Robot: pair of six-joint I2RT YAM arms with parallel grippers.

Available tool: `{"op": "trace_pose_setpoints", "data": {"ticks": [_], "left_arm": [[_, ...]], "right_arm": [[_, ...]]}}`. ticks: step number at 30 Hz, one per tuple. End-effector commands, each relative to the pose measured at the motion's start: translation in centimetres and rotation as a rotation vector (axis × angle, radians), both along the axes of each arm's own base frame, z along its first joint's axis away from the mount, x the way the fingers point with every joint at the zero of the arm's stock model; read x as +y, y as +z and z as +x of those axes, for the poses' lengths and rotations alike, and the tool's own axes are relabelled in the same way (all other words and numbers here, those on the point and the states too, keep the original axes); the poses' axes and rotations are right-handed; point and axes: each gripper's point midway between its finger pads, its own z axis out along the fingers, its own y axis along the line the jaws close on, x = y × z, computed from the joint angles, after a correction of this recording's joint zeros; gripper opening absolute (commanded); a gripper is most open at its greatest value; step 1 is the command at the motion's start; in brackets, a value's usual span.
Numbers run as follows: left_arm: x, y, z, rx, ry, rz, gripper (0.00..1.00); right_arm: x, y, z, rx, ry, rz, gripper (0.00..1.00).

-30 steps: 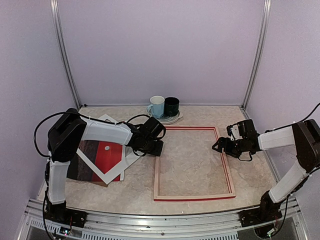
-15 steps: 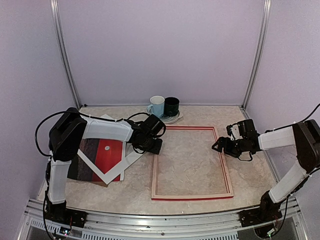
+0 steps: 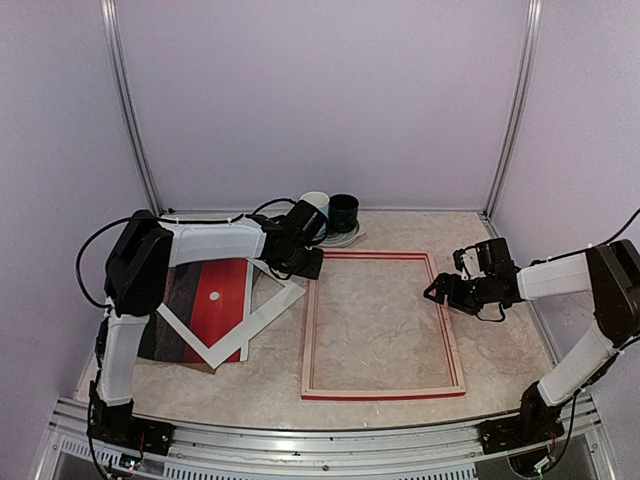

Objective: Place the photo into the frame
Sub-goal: Press the glass panel into the frame body.

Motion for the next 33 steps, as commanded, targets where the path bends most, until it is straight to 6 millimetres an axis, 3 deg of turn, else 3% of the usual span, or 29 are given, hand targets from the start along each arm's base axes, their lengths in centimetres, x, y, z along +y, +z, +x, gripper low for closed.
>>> {"op": "trace_pose_setpoints", "data": {"ticks": [1, 9, 18, 27, 33], "left_arm": [[0.3, -1.7, 0.7, 0.027, -0.012, 0.058, 0.51], [0.4, -2.8, 2.5, 0.032, 0.009, 0.070, 0.51], [0.2, -4.6, 2.4, 0.060, 0.006, 0.065, 0.50], [0.1, -4.3, 2.5, 0.051, 0.011, 0.057, 0.49], [0.1, -5.6, 2.0, 0.083, 0.004, 0.065, 0.45]], "right_arm": [[0.2, 0.9, 0.3, -0.030, 0.000, 0.015, 0.87], [0.1, 1.0, 0.1, -0.036, -0.002, 0.013, 0.87], [0.1, 0.9, 0.0, -0.036, -0.002, 0.013, 0.87], [0.1, 0.9, 0.1, -0.036, -0.003, 0.014, 0.87], [0.1, 0.9, 0.1, -0.038, -0.001, 0.013, 0.87]]}}
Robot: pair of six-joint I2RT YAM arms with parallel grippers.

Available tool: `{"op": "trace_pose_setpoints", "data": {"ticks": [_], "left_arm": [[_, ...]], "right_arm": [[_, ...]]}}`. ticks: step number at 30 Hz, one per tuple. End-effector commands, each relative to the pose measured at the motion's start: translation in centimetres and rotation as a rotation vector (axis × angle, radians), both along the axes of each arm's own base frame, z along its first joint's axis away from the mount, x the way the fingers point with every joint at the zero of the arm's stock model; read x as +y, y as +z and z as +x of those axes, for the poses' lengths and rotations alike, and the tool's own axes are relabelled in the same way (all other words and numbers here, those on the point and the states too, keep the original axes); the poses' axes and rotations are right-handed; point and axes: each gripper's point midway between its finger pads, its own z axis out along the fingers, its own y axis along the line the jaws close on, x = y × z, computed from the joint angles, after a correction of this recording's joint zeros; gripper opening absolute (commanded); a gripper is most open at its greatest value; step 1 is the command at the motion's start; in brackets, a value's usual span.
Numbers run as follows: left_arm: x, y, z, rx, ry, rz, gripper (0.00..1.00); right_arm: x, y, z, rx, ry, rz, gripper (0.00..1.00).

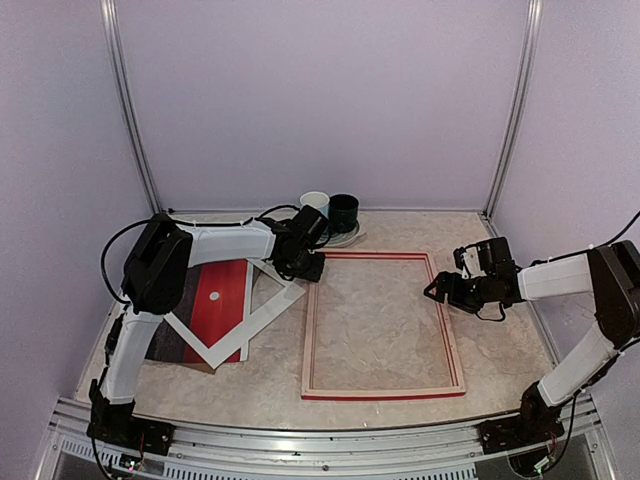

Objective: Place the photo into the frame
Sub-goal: Press the glass panel into the frame body.

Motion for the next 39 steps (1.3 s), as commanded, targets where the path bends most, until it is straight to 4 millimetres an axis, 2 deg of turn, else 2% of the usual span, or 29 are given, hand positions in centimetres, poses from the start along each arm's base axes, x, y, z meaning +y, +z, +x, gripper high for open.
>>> {"op": "trace_pose_setpoints", "data": {"ticks": [1, 21, 32, 35, 39], "left_arm": [[0.4, -2.4, -0.4, 0.046, -0.003, 0.034, 0.45], [0.5, -4.5, -0.9, 0.076, -0.003, 0.051, 0.41], [0.2, -4.5, -1.0, 0.079, -0.011, 0.037, 0.34], [-0.1, -4.4, -1.3, 0.075, -0.027, 0.022, 0.34], [-1.3, -3.3, -1.7, 0.054, -0.087, -0.031, 0.34]], "right_arm": [[0.0, 0.5, -0.1, -0.022, 0.000, 0.009, 0.87], [0.1, 0.3, -0.2, -0.015, 0.002, 0.011, 0.87], [0.7, 0.0, -0.8, 0.001, 0.019, 0.030, 0.86], [1.0, 0.2, -1.1, 0.002, 0.029, 0.036, 0.86], [1.7, 0.8, -1.9, 0.002, 0.051, 0.068, 0.86]]}}
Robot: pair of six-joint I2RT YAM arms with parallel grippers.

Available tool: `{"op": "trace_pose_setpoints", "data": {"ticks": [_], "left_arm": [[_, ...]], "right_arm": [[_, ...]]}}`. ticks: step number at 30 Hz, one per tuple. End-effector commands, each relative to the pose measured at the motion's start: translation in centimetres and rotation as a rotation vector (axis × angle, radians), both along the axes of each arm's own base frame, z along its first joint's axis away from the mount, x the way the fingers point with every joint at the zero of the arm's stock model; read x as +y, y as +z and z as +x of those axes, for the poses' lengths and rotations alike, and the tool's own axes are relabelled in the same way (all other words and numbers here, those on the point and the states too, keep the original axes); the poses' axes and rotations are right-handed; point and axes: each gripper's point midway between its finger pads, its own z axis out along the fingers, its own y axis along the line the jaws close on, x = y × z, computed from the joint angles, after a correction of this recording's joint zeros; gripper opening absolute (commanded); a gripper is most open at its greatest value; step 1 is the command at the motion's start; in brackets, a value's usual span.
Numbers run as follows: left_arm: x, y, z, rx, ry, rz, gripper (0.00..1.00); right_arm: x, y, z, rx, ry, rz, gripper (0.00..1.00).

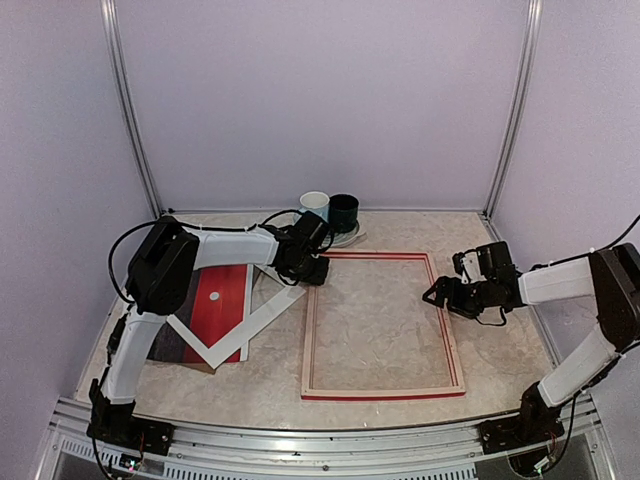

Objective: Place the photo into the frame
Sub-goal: Press the glass panel into the frame body.

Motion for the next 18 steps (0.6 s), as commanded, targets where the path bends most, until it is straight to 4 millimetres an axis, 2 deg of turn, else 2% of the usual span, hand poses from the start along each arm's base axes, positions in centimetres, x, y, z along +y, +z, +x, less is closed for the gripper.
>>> {"op": "trace_pose_setpoints", "data": {"ticks": [1, 6, 10, 16, 18], "left_arm": [[-0.1, -1.6, -1.8, 0.044, -0.077, 0.009, 0.34], [-0.5, -1.1, -2.1, 0.040, -0.117, -0.003, 0.35], [0.3, -0.3, -1.1, 0.010, -0.074, -0.002, 0.45], [1.4, 4.8, 1.8, -0.106, 0.017, -0.073, 0.50], [1.3, 5.8, 2.7, -0.126, 0.029, -0.087, 0.51]], "right_arm": [[1.3, 1.5, -1.0, -0.026, 0.039, 0.050, 0.86], [1.8, 2.4, -2.5, -0.030, 0.058, 0.074, 0.87], [1.4, 3.6, -2.7, -0.061, 0.044, 0.061, 0.86], [0.5, 4.0, -2.3, -0.075, 0.016, 0.009, 0.87], [0.5, 3.8, -1.9, -0.072, 0.012, 0.001, 0.87]]}}
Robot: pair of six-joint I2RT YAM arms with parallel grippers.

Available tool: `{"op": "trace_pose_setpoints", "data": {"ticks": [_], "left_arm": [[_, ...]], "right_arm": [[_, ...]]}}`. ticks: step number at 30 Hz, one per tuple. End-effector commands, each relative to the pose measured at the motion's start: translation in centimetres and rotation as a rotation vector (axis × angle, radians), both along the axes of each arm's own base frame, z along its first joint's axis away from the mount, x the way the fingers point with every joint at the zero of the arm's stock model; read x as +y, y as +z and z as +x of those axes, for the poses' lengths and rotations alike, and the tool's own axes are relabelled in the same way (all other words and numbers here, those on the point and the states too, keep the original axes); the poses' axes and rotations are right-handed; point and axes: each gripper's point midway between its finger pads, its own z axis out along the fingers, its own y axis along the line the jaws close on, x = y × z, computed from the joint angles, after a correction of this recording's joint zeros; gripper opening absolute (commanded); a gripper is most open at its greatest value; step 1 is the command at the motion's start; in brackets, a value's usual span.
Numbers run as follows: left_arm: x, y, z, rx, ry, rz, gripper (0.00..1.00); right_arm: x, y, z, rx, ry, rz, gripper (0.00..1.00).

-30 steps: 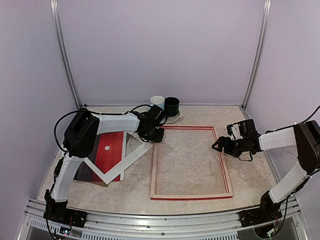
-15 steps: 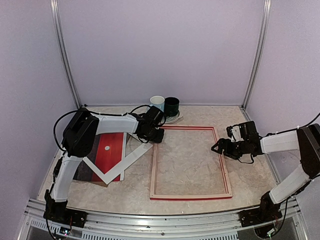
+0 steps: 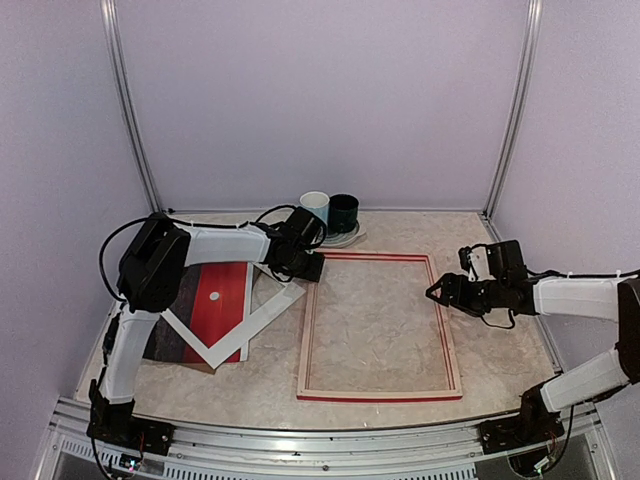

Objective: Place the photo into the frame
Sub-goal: Press the glass panel into the frame body.

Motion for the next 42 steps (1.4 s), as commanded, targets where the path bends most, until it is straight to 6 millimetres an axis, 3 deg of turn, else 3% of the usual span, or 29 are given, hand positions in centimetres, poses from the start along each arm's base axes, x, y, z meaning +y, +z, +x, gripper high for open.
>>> {"op": "trace_pose_setpoints", "data": {"ticks": [1, 2, 10, 20, 28, 42], "left_arm": [[0.6, 5.2, 2.8, -0.097, 0.064, -0.061, 0.51], [0.3, 5.7, 3.3, -0.106, 0.065, -0.063, 0.50], [0.1, 2.8, 4.5, -0.097, 0.081, -0.028, 0.50], [-0.4, 1.0, 4.7, -0.062, 0.069, -0.017, 0.47], [0.6, -0.5, 2.4, -0.010, 0.087, 0.068, 0.47], [0.9, -0.2, -2.5, 0.046, 0.065, 0.091, 0.46]], "right_arm": [[-0.1, -0.3, 0.4, 0.008, -0.007, -0.036, 0.88], [-0.1, -0.3, 0.6, 0.006, -0.008, -0.033, 0.87], [-0.1, -1.1, 1.2, 0.018, -0.012, -0.048, 0.88], [-0.2, -1.6, 1.2, 0.027, -0.015, -0.058, 0.88], [-0.2, -1.2, 1.5, 0.016, -0.019, -0.061, 0.88], [-0.2, -0.6, 1.7, 0.002, -0.017, -0.063, 0.88]]}}
